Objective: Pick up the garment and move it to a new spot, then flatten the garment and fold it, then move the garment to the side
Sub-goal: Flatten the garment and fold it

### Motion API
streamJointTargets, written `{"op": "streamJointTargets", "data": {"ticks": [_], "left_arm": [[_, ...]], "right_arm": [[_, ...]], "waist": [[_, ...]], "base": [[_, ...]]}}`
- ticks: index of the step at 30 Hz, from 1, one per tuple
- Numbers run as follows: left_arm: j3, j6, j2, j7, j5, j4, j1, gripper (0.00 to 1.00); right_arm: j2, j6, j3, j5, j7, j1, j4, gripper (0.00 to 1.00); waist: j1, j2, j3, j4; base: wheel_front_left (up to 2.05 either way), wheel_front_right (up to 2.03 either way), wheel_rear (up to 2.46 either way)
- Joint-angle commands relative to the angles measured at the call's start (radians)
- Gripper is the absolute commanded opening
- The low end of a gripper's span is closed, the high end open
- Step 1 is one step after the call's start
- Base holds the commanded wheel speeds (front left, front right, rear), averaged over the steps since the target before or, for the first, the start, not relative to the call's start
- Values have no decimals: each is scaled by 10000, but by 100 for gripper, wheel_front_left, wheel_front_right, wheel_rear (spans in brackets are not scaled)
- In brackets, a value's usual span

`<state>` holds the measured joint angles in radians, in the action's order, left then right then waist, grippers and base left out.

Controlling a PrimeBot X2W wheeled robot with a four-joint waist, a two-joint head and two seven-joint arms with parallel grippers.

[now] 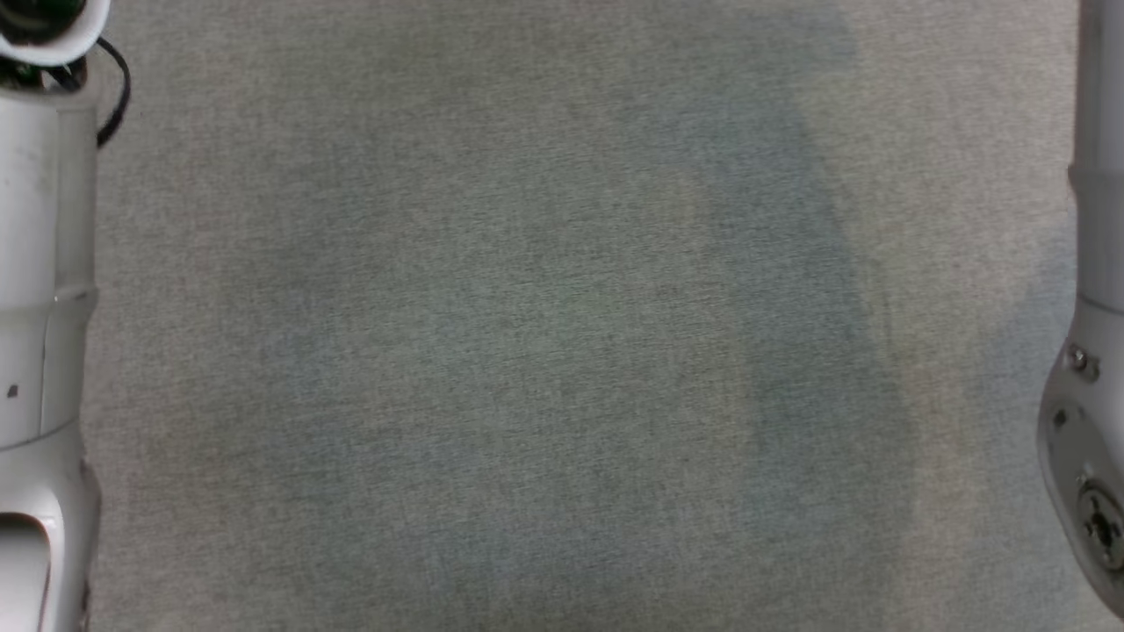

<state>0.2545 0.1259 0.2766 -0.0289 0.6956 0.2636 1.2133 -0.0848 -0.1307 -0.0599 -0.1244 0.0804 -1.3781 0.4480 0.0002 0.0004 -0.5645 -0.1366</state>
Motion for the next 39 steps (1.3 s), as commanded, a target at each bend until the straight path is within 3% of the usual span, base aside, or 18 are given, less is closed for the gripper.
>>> {"op": "streamJointTargets", "data": {"ticks": [1,5,12,18,21,26,31,35,39], "left_arm": [[354,59,78,502,-409,160,434,0],[795,58,-69,1451,-457,488,690,0],[1921,59,-21,2304,177,1482,-454,0],[2975,60,130,2720,909,2229,-2037,0],[3497,60,335,2804,1294,2235,-2930,0],[4383,60,824,2674,2210,1826,-4698,0],[5329,60,1354,1952,2630,1119,-6185,0],[5577,-97,1548,1487,2929,669,-6967,0],[5820,-226,1848,976,3392,-61,-7899,0]], "right_arm": [[47,-3,107,187,709,-641,196,0],[53,-1,59,626,1356,-913,661,0],[-192,-1,-664,723,1505,408,1828,0],[-476,-1,-1265,-127,1408,2132,2487,0],[-726,-1,-1805,-819,1040,3066,2202,0],[-1422,-3,-2252,-1889,-569,5296,946,0],[-1944,0,-1550,-2337,-2680,8075,-1146,0],[-1845,-1,-735,-2040,-3860,9628,-2588,0],[-1300,-1,162,-1537,-5237,11514,-4335,0]], "waist": [[-2,-4,-77,170],[-2,-4,-142,345],[-2,-4,-321,442],[-2,-4,-59,434],[-2,-4,356,433],[-2,-4,1387,580],[-2,-4,2302,817],[-2,-4,2704,879],[-2,-4,3199,885]], "base": [[0,0,0],[0,0,0],[0,0,0],[0,0,0],[0,0,0],[0,0,0],[0,0,0],[0,0,0],[0,0,0]]}}
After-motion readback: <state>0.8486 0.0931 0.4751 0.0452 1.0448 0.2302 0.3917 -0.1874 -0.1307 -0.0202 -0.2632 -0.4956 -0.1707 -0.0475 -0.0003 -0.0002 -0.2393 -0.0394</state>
